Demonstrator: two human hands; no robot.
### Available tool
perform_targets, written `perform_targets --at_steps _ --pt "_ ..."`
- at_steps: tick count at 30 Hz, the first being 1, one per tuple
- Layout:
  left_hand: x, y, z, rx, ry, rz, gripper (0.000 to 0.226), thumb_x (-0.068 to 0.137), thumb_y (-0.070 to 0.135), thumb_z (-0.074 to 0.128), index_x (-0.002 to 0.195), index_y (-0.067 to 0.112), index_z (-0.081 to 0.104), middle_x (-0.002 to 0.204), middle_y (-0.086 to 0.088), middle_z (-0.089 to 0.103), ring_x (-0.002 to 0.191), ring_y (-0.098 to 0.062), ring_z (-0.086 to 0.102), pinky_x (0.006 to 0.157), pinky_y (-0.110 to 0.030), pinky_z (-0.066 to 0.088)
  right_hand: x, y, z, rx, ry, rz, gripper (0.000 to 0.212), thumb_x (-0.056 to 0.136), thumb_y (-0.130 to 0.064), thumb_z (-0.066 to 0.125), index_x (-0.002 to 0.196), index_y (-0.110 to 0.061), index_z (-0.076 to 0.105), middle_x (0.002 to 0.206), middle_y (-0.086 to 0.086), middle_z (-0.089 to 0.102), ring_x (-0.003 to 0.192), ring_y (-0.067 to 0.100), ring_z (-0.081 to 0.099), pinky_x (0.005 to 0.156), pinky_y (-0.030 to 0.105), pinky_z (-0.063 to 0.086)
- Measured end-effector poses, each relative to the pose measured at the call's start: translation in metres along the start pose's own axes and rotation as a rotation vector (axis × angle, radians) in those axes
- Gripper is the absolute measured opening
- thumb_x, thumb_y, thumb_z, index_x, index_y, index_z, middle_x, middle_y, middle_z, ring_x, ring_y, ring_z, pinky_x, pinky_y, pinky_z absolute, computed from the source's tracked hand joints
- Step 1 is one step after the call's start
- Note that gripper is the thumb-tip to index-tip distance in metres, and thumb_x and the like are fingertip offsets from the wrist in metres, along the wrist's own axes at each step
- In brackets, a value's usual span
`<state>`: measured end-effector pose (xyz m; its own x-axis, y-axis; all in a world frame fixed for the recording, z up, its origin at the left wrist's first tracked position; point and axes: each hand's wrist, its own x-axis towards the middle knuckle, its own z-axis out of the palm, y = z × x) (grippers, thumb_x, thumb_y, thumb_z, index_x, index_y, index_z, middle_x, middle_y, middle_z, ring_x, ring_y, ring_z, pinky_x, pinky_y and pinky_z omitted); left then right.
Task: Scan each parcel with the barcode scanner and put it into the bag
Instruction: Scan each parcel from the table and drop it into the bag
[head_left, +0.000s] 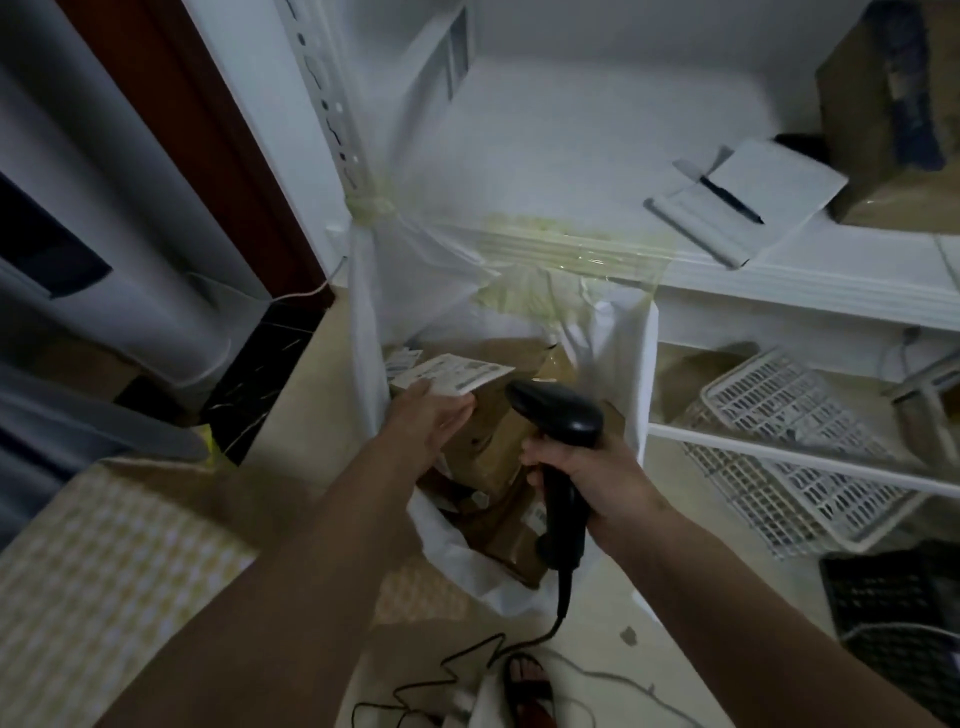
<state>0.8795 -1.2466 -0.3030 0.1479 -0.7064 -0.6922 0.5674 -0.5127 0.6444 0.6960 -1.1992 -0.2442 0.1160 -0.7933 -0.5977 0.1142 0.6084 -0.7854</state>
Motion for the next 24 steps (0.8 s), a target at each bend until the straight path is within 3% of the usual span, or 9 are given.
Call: perform_targets --at_steps 3,7,9,12,16,18,20,24 --pt "0.016 0.001 -0.008 -0.049 0.086 0.005 0.070 0.081 -0.016 0.062 0.144 0.002 0.036 0.130 -0.018 0.054 0.099 -0.025 0.064 0.087 -0.036 0.057 0.014 0.001 0.001 -0.062 -0.027 0.020 0.005 0.077 -0.005 0.073 0.077 -0.006 0.068 0.069 0.016 0.061 0.065 0.027 0.058 0.067 0.037 0.048" --pt "0.018 0.001 -0.009 0.012 0.112 -0.039 0.060 0.087 -0.014 0.057 0.142 -0.002 0.036 0.103 -0.016 0.060 0.084 -0.026 0.062 0.080 -0.037 0.056 0.024 0.002 0.008 -0.053 -0.094 0.050 0.006 0.078 -0.003 0.072 0.080 -0.006 0.068 0.070 0.012 0.063 0.065 0.024 0.060 0.066 0.035 0.048" --pt "0.018 0.000 -0.011 0.111 0.179 -0.026 0.073 0.087 -0.011 0.059 0.149 0.008 0.028 0.118 -0.014 0.054 0.084 -0.026 0.062 0.076 -0.035 0.056 0.026 0.002 0.014 -0.038 -0.119 0.072 0.005 0.078 -0.001 0.071 0.080 -0.004 0.067 0.070 0.013 0.062 0.063 0.023 0.059 0.063 0.035 0.048" --pt "0.010 0.006 -0.017 0.401 0.300 0.009 0.061 0.087 -0.004 0.063 0.143 0.008 0.041 0.135 -0.017 0.051 0.086 -0.032 0.066 0.074 -0.039 0.059 0.027 0.001 0.027 -0.046 -0.147 0.097 0.005 0.079 -0.002 0.071 0.079 -0.005 0.067 0.068 0.011 0.064 0.060 0.021 0.059 0.061 0.032 0.048" --pt "-0.023 0.015 -0.039 1.101 0.349 0.205 0.027 0.087 0.016 0.065 0.113 0.010 0.067 0.115 -0.008 0.067 0.101 -0.027 0.065 0.082 -0.030 0.054 0.025 0.003 0.056 -0.126 -0.210 0.092 0.005 0.080 -0.003 0.071 0.078 -0.003 0.067 0.067 0.011 0.064 0.063 0.024 0.059 0.062 0.035 0.047" --pt "-0.040 0.013 -0.063 1.325 0.391 0.284 0.031 0.090 0.022 0.061 0.120 0.015 0.063 0.119 -0.005 0.064 0.106 -0.025 0.061 0.086 -0.031 0.051 0.019 0.006 0.075 -0.172 -0.272 0.095 0.004 0.081 -0.003 0.071 0.082 -0.002 0.067 0.072 0.014 0.064 0.064 0.024 0.060 0.062 0.035 0.048" --pt "-0.060 0.013 -0.091 1.466 0.454 0.307 0.032 0.093 0.024 0.057 0.124 0.017 0.059 0.122 -0.006 0.062 0.110 -0.024 0.059 0.088 -0.031 0.048 0.008 0.012 0.095 -0.223 -0.346 0.114 0.008 0.081 -0.004 0.071 0.087 0.000 0.066 0.076 0.014 0.064 0.064 0.022 0.060 0.063 0.033 0.048" --pt "-0.109 0.009 -0.148 1.589 0.634 0.174 0.026 0.096 0.027 0.051 0.111 0.010 0.063 0.113 -0.011 0.064 0.105 -0.030 0.061 0.080 -0.033 0.048 -0.024 0.028 0.138 -0.323 -0.501 0.081 0.007 0.079 0.000 0.070 0.078 0.000 0.063 0.066 0.013 0.058 0.058 0.022 0.054 0.058 0.032 0.045"
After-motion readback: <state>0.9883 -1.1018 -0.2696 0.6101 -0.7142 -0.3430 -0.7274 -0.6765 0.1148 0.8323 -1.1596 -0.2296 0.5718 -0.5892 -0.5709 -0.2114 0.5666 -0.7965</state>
